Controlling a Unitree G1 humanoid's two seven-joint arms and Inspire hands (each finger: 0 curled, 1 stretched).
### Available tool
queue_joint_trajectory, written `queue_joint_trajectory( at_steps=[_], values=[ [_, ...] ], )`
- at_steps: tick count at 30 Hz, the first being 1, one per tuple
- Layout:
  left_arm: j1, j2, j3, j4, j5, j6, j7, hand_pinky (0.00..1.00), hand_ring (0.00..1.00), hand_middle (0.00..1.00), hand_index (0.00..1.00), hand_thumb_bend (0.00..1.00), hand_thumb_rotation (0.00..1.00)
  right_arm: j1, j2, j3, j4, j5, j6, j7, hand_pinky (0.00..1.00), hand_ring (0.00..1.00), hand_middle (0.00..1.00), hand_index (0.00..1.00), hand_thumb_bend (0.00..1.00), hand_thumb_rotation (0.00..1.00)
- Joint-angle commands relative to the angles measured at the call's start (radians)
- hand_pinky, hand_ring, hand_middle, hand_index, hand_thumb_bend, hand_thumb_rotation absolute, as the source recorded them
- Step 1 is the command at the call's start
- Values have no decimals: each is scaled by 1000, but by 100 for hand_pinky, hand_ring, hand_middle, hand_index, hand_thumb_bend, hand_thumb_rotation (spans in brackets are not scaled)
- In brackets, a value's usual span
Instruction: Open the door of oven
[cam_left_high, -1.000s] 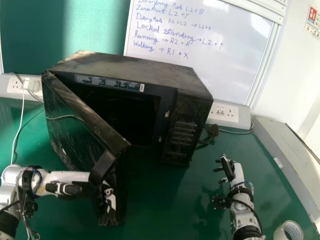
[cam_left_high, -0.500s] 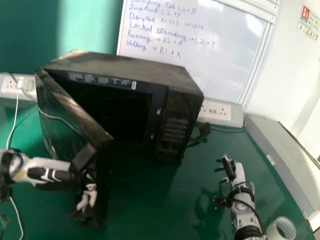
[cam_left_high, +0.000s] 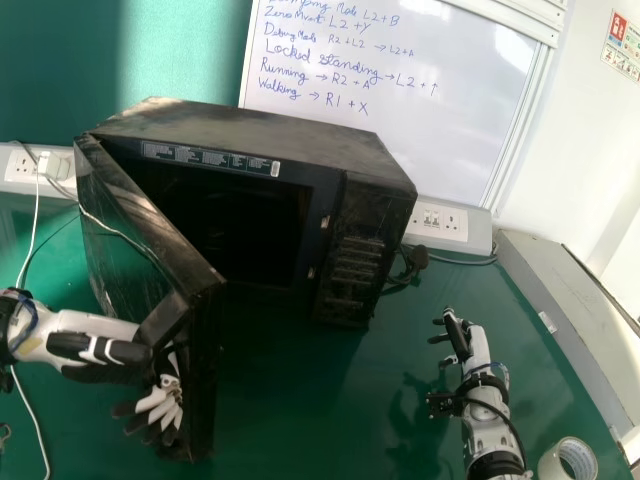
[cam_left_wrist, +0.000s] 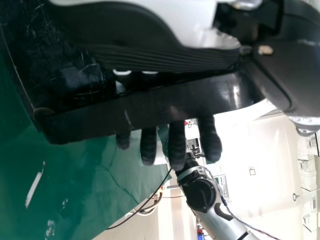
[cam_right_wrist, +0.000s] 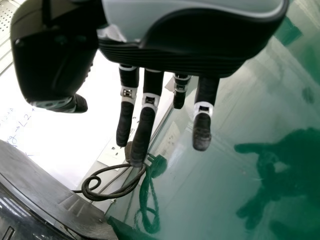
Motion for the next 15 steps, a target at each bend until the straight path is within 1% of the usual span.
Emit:
queue_joint_trajectory(
  at_steps=[1, 2, 3, 4, 5, 6, 7, 8, 9, 10, 11, 12, 13, 15],
  values=[
    [-165, 108, 361, 4, -99, -8, 356, 0, 2, 7, 20, 77, 44, -11, -11, -3, 2, 2, 5, -4, 17, 23, 36, 58, 57, 37],
    [-167, 114, 369, 11, -98, -8, 357, 0, 2, 6, 20, 80, 45, -11, -11, -3, 2, 3, 7, -5, 17, 23, 36, 58, 57, 37],
    [-175, 127, 373, 28, -110, 4, 344, 0, 1, 6, 21, 80, 45, -12, -10, -4, 2, 3, 10, -6, 17, 23, 36, 58, 57, 37],
    [-185, 143, 374, 48, -116, 13, 330, 0, 1, 6, 22, 78, 43, -12, -10, -6, 2, 5, 12, -6, 17, 23, 36, 58, 57, 36],
    [-194, 157, 378, 64, -120, 22, 322, 0, 1, 6, 23, 78, 42, -12, -10, -7, 2, 7, 13, -6, 17, 23, 36, 58, 57, 35],
    [-199, 163, 387, 71, -124, 32, 328, 0, 0, 6, 23, 80, 41, -12, -9, -8, 2, 8, 13, -6, 17, 23, 36, 58, 58, 35],
    [-203, 166, 398, 76, -133, 41, 333, 0, 0, 6, 24, 82, 37, -12, -9, -7, 2, 6, 12, -6, 17, 23, 36, 58, 58, 36],
    [-209, 170, 407, 89, -151, 43, 324, 0, 0, 6, 25, 82, 35, -12, -10, -5, 2, 5, 11, -7, 17, 23, 36, 59, 58, 36],
    [-211, 171, 417, 98, -162, 29, 318, 0, 1, 6, 27, 79, 34, -12, -10, -4, 2, 3, 11, -9, 16, 23, 36, 59, 58, 36],
    [-210, 170, 428, 99, -166, 13, 323, 0, 2, 7, 27, 76, 37, -12, -10, -2, 2, 2, 11, -10, 17, 23, 36, 59, 58, 36],
    [-205, 167, 441, 92, -167, 6, 341, 0, 2, 8, 26, 75, 39, -12, -10, -2, 1, 2, 10, -10, 17, 23, 36, 59, 58, 36],
    [-198, 158, 458, 74, -157, -5, 377, 0, 3, 8, 23, 76, 40, -12, -10, -4, 1, 4, 10, -7, 17, 23, 36, 59, 58, 37],
    [-194, 146, 475, 59, -147, -19, 412, 0, 3, 8, 20, 79, 42, -12, -10, -5, 1, 5, 10, -4, 17, 23, 36, 58, 58, 37],
    [-189, 139, 503, 45, -154, -2, 451, 0, 2, 7, 19, 80, 43, -12, -10, -8, 1, 9, 8, -2, 17, 23, 36, 58, 58, 37]
  ],
)
